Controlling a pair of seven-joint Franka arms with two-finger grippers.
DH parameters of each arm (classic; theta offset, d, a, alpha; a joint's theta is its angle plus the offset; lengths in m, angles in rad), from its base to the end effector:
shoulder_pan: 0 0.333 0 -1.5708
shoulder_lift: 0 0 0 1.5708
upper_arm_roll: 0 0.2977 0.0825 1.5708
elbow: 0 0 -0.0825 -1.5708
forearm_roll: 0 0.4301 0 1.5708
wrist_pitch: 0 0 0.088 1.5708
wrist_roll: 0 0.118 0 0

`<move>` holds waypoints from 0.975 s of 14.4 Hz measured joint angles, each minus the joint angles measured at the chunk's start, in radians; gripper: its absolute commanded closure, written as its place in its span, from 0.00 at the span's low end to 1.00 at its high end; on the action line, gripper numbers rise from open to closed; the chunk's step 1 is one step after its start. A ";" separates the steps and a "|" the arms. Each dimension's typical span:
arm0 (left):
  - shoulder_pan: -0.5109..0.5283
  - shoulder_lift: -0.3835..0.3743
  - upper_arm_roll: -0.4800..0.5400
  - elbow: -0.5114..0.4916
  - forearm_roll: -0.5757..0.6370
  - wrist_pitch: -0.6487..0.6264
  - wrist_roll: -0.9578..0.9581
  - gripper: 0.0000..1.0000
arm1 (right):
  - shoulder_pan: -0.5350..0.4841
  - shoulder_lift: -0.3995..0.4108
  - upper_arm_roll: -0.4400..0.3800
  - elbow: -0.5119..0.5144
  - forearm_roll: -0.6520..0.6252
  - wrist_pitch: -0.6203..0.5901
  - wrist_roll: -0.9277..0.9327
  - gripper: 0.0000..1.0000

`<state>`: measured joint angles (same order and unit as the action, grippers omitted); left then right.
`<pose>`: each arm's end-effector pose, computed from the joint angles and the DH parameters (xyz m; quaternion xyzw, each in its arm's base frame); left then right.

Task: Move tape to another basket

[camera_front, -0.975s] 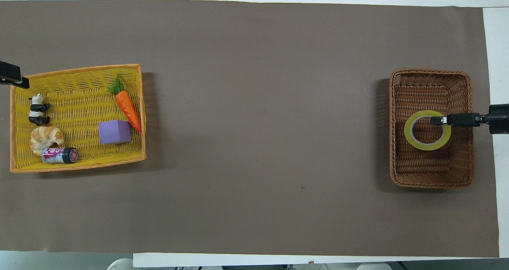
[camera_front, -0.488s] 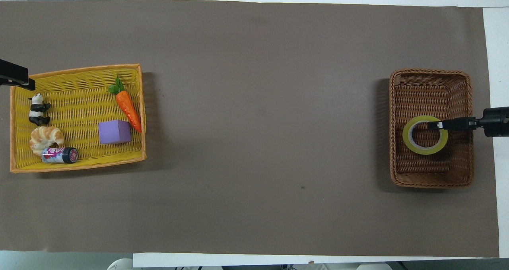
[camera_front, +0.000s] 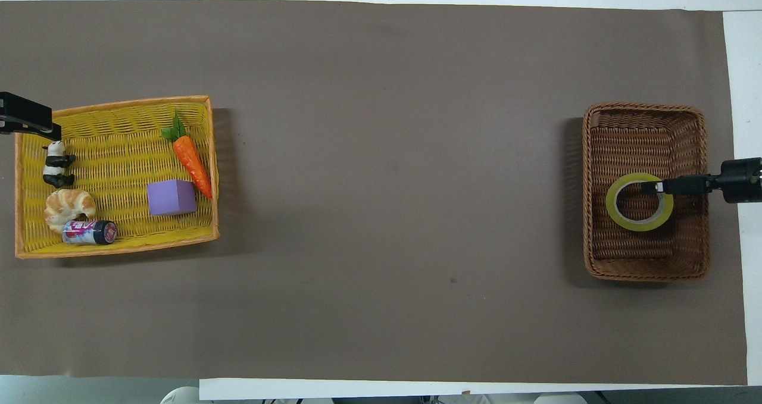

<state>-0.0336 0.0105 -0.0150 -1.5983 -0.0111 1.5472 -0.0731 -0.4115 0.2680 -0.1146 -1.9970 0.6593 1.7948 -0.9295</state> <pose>0.5983 -0.0304 0.5727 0.9994 0.0123 -0.0311 0.0037 0.5305 -0.2403 0.2560 -0.9351 -0.0436 -0.0208 0.3510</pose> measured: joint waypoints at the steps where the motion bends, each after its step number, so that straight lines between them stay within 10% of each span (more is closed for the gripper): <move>1: 0.000 0.000 0.001 -0.004 0.000 -0.001 0.000 0.00 | 0.001 -0.002 0.001 0.007 -0.030 0.011 -0.003 0.00; 14: 0.001 0.000 0.010 -0.006 0.000 -0.005 0.000 0.00 | 0.163 -0.235 0.008 0.207 -0.498 -0.049 0.343 0.00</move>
<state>-0.0329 0.0102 -0.0051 -1.6044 -0.0111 1.5418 -0.0731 -0.2488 0.0330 -0.1066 -1.7901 0.1615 1.7461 -0.5864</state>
